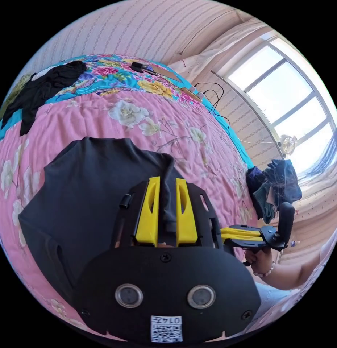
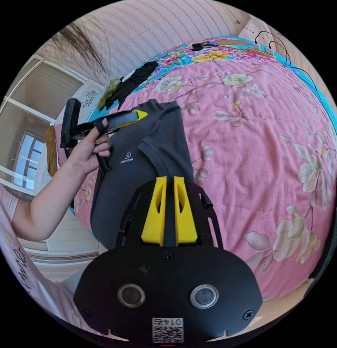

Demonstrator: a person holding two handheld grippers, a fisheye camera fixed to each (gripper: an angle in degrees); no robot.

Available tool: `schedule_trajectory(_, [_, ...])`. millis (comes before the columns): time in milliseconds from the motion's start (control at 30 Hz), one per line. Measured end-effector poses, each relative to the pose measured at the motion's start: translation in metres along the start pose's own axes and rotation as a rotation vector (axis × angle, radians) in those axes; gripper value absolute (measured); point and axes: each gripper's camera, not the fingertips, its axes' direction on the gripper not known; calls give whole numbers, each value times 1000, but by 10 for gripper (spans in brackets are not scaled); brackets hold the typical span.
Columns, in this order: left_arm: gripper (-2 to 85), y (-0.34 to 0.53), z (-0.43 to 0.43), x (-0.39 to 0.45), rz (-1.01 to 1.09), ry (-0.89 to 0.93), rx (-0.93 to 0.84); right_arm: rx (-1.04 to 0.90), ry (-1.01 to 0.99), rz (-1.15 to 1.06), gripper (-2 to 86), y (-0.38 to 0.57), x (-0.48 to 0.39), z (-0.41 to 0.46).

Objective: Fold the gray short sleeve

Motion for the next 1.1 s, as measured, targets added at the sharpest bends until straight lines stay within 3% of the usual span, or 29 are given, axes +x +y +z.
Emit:
schedule_trajectory(100, [32, -26, 23, 1, 57, 27, -117, -31, -19, 8, 23, -2, 5, 9])
schedule_trajectory(200, [0, -40, 18, 3, 74, 18, -35, -36, -14, 5, 21, -5, 8, 12])
schedule_trajectory(367, [37, -52, 35, -3, 63, -36, -131, -40, -37, 22, 15, -13, 20, 17])
schedule_trajectory(567, [76, -18, -61, -23, 25, 43, 20, 10, -66, 21, 24, -30, 29, -8])
schedule_trajectory(800, [61, 69, -178, -106, -155, -285, 70, 98, -101, -25, 64, -119, 46, -8])
schedule_trajectory(967, [69, 105, -220, -158, -302, -320, 127, 25, -34, -23, 97, -199, 49, 32])
schedule_trajectory(1100, [106, 118, -220, -196, -402, -300, 131, -113, -75, -38, 64, -215, 46, 61])
